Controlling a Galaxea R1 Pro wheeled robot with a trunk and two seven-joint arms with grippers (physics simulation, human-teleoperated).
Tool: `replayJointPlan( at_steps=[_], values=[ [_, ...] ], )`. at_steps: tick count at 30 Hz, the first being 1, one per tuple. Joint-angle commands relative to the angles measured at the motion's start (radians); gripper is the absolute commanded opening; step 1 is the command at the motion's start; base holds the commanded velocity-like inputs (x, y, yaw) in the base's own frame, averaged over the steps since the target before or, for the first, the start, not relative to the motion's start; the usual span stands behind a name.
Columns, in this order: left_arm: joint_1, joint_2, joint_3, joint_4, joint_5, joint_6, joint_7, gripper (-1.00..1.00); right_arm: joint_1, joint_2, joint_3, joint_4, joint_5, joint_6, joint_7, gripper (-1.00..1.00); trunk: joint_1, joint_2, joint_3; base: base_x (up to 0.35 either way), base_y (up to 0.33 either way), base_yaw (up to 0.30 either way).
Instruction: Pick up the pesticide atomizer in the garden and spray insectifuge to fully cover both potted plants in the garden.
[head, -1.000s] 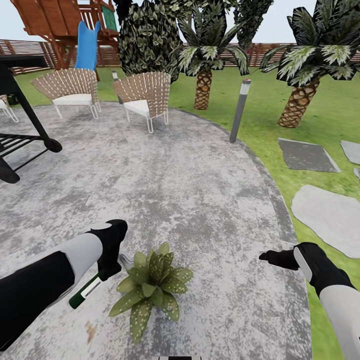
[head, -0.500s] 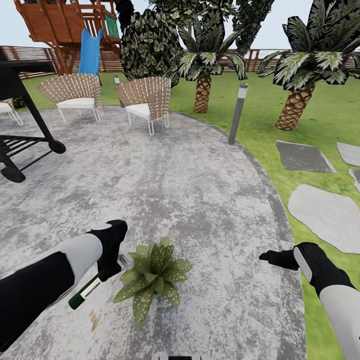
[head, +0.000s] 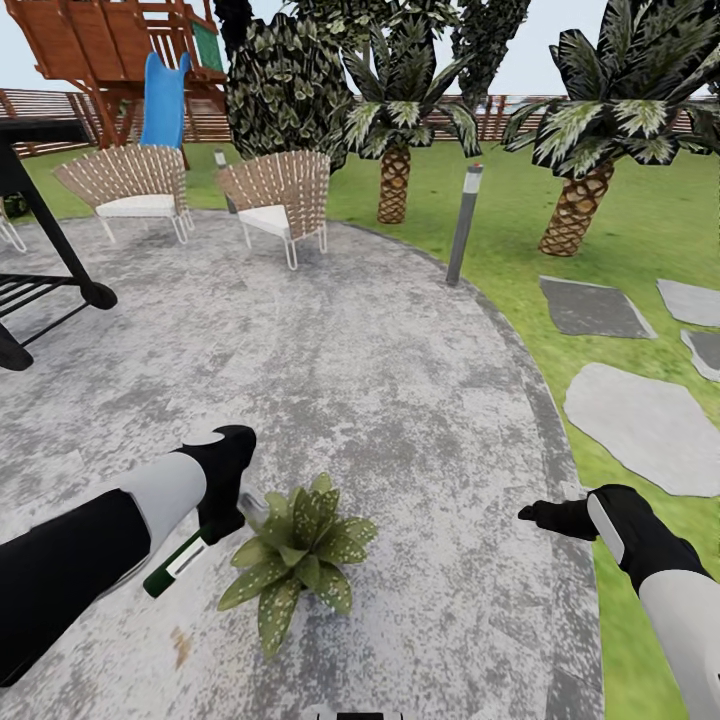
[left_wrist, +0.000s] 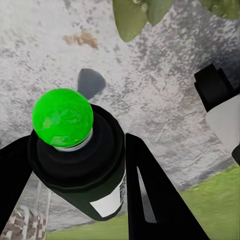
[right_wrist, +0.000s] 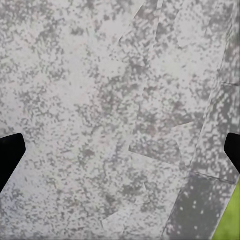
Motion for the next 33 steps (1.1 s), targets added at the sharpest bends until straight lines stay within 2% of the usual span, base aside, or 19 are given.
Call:
replayJointPlan(
  at_steps=[1,4,6,8,10,20,22,25,27,29,33],
  values=[
    [-0.003,0.000,0.003,-0.003,-0.011,0.007,-0.009,-1.00,0.000,0.000,-0.002,-0.001,-0.004,0.005,0.001,1.00,0.000,0.000,-0.001,0.000,0.000,-0.008],
    [-0.008,-0.005,0.003,-0.003,-0.011,0.007,-0.009,-1.00,0.000,0.000,-0.002,-0.001,-0.004,0.005,0.001,1.00,0.000,0.000,-0.001,0.000,0.000,-0.002],
    [-0.017,-0.015,0.003,-0.003,-0.011,0.007,-0.009,-1.00,0.000,0.000,-0.002,-0.001,-0.004,0.005,0.001,1.00,0.000,0.000,-0.001,0.000,0.000,0.000],
    [-0.034,-0.035,0.003,-0.003,-0.012,0.007,-0.010,-1.00,0.000,0.000,-0.002,-0.001,-0.004,0.005,0.001,1.00,0.000,0.000,-0.001,0.000,0.000,0.000],
    [-0.037,-0.040,0.002,-0.003,-0.012,0.007,-0.010,-1.00,0.000,0.000,-0.002,-0.001,-0.004,0.005,0.001,1.00,0.000,0.000,-0.001,0.000,0.000,0.000],
    [-0.033,-0.034,0.002,-0.003,-0.012,0.006,-0.007,-1.00,0.000,0.000,-0.002,-0.001,-0.004,0.005,0.001,1.00,0.000,0.000,-0.001,0.000,0.000,0.000],
    [-0.033,-0.025,0.002,-0.003,-0.012,0.006,-0.006,-1.00,0.000,0.000,-0.002,-0.001,-0.004,0.005,0.001,1.00,0.000,0.000,-0.001,0.000,0.000,0.000],
    [-0.030,0.014,0.002,-0.003,-0.011,0.006,-0.006,-1.00,0.000,0.000,-0.002,-0.001,-0.004,0.005,0.001,1.00,0.000,0.000,-0.001,0.000,0.000,0.000],
    [-0.022,0.051,0.004,-0.003,-0.011,0.006,-0.006,-1.00,0.000,0.000,-0.002,-0.001,-0.004,0.005,0.001,1.00,0.000,0.000,-0.001,0.000,0.000,-0.002],
    [-0.016,0.072,0.005,-0.003,-0.011,0.006,-0.007,-1.00,0.000,0.000,-0.002,-0.001,-0.004,0.005,0.001,1.00,0.000,0.000,-0.001,0.000,0.000,-0.065],
    [-0.011,0.093,0.008,-0.001,-0.011,0.006,-0.009,-1.00,0.000,0.000,-0.002,-0.001,-0.004,0.005,0.001,1.00,0.000,0.000,-0.001,0.000,0.020,-0.211]
  ],
)
